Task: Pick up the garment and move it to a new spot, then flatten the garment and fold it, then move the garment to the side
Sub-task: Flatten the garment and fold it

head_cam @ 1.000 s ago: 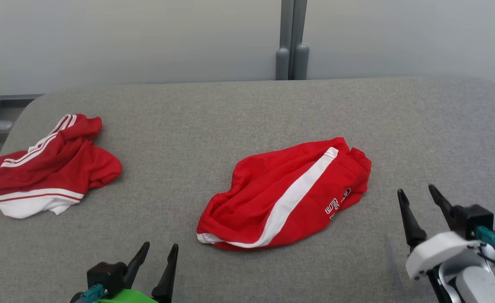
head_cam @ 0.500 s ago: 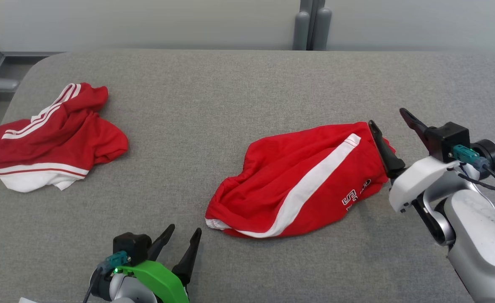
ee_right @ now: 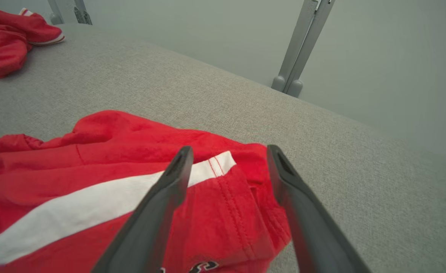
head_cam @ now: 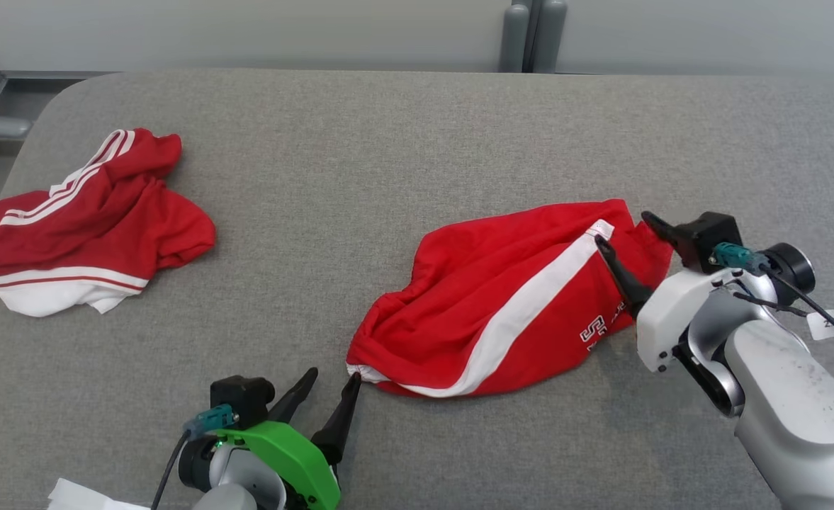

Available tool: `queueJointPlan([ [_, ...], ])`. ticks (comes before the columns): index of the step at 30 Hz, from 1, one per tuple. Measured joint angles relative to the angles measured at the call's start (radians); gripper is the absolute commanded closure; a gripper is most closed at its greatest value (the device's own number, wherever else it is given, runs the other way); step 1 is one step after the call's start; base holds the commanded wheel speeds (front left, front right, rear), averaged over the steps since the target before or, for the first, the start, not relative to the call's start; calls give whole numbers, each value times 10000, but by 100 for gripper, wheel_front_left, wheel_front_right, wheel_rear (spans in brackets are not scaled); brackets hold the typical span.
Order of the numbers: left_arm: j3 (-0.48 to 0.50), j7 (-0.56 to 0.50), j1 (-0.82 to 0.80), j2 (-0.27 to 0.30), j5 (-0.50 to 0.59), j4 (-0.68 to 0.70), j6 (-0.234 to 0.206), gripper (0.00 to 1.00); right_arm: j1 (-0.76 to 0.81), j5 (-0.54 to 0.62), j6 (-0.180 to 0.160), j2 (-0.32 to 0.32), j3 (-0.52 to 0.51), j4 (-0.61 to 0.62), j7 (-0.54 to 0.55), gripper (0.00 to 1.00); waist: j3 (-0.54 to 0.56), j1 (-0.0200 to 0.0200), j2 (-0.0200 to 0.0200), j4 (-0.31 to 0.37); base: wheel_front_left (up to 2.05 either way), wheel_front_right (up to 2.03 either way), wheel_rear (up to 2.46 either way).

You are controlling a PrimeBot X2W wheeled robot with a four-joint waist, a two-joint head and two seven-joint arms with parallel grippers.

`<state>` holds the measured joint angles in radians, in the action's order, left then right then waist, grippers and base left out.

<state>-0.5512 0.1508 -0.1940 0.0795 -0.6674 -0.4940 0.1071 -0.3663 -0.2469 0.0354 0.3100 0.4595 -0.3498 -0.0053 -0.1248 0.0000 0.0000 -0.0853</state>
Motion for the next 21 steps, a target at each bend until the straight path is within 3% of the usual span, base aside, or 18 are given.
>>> queueJointPlan([
  [10,-174,42,-504,-6,-86,-326,81,0,-751,-52,82,-596,171,-963,462,0,-282,0,0,242,0,0,0],
  [21,-414,159,-900,-86,-226,-692,167,0,-1071,-79,176,-652,334,-1964,765,0,-560,0,0,39,0,0,0],
])
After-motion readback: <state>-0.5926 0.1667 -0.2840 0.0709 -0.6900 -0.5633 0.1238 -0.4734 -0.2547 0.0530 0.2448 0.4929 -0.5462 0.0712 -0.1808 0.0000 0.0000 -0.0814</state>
